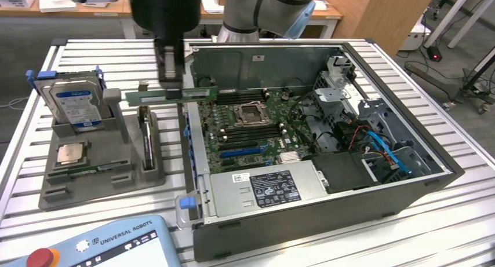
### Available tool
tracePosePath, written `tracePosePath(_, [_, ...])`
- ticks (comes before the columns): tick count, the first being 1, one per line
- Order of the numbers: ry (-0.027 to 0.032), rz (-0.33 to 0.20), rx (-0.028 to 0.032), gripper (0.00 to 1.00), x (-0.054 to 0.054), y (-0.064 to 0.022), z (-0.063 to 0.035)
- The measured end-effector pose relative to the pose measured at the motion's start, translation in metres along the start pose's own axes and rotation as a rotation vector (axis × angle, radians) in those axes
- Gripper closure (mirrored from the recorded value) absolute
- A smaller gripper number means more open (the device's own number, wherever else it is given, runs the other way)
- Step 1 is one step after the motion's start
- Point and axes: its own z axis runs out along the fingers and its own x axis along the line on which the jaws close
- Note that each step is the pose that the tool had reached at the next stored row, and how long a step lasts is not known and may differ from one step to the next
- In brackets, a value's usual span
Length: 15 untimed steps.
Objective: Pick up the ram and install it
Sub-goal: 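Pick up the ram and move it above insertion slot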
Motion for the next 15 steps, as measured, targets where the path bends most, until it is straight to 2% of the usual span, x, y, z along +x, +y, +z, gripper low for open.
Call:
tracePosePath(7, [0.0, 0.0, -0.0002, 0.87, -0.001, -0.0186, -0.0004])
tracePosePath(15, [0.0001, 0.0, -0.0002, 0.87, -0.002, -0.0208, -0.0004])
